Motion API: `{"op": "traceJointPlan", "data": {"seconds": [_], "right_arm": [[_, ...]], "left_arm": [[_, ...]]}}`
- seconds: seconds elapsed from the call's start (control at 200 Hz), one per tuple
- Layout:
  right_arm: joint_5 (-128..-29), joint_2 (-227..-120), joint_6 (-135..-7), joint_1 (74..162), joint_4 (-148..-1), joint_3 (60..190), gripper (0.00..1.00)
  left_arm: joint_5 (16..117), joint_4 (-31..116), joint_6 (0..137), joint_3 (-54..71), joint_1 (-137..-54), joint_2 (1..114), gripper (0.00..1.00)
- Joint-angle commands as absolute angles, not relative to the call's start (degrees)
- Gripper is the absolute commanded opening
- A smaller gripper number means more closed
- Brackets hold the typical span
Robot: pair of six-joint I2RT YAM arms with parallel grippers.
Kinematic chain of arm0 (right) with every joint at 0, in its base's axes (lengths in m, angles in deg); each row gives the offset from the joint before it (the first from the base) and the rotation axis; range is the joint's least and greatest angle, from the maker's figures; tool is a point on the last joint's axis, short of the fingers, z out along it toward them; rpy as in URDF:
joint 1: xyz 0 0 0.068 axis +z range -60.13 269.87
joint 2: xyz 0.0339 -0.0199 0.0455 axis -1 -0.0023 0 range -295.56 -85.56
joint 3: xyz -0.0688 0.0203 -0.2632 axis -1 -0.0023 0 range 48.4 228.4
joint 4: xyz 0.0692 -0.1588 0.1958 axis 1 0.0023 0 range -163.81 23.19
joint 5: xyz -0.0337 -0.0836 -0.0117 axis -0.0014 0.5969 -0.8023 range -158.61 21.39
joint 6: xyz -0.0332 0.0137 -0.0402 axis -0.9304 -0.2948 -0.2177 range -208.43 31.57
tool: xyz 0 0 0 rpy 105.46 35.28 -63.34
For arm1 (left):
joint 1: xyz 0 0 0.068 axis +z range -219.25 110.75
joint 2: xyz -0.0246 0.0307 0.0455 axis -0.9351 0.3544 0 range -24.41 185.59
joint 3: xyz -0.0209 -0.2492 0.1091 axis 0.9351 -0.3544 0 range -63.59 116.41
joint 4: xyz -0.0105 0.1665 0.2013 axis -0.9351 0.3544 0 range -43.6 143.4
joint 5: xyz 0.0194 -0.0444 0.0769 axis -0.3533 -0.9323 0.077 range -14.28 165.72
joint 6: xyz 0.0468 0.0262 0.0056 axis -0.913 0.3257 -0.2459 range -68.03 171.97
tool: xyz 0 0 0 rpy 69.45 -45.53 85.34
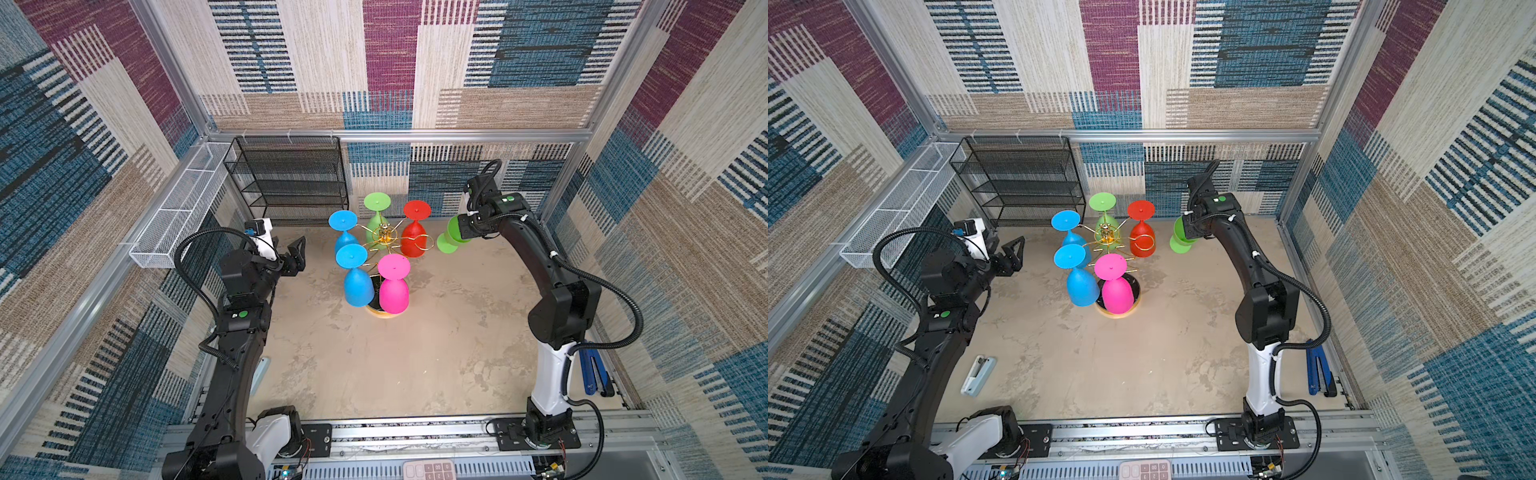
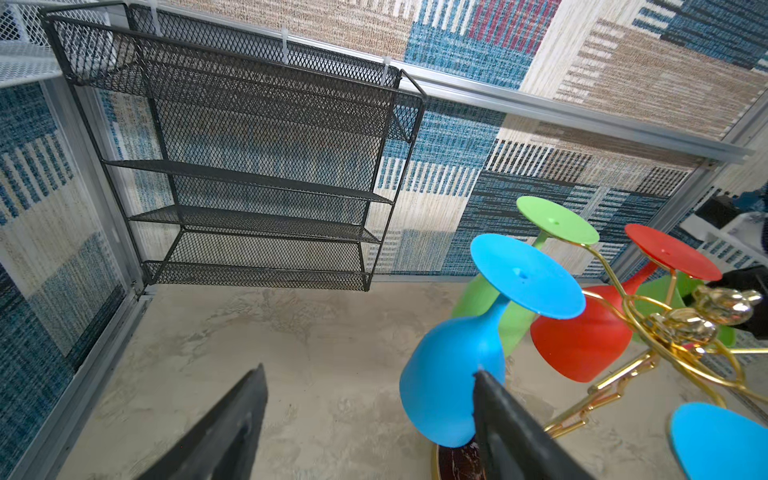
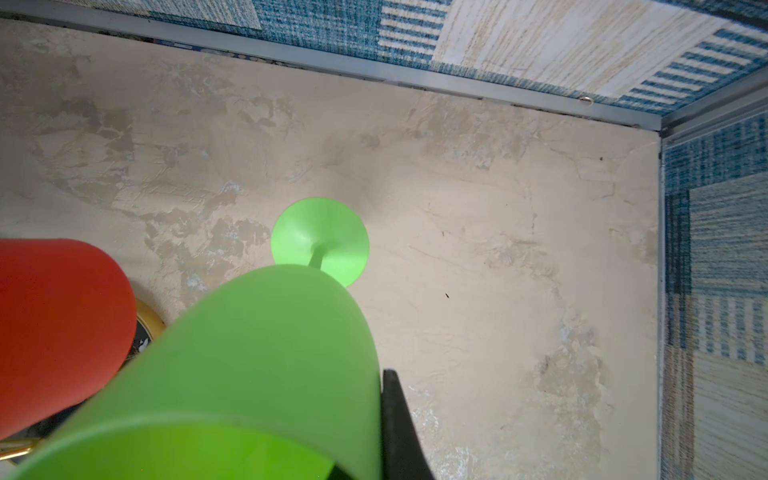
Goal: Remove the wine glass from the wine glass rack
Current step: 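Lower the green glass upright onto the table beside the rack with the right gripper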
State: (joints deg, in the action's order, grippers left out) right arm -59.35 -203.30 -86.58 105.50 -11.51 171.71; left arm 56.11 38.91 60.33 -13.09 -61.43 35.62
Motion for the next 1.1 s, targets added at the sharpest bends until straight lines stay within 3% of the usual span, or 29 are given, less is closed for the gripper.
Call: {"op": "traceJointPlan", "data": {"seconds": [0.0, 0.255, 1.097], "right_arm": [[-60.7, -206.4, -87.4, 105.6, -9.1, 175.8, 0.00], [-61.6, -211.8, -87.7, 105.9, -6.6, 181.1, 0.02], [-59.6, -213.9, -88.0, 106.1, -6.4, 180.2, 0.17]], "left_arm": [[57.0, 37.3, 59.7, -13.3, -61.3, 35.4, 0.80], [56.7, 37.2, 59.9, -13.4, -61.3, 35.4, 0.80], [56.1, 36.5, 60.7, -13.9, -61.3, 35.6, 0.80]]}}
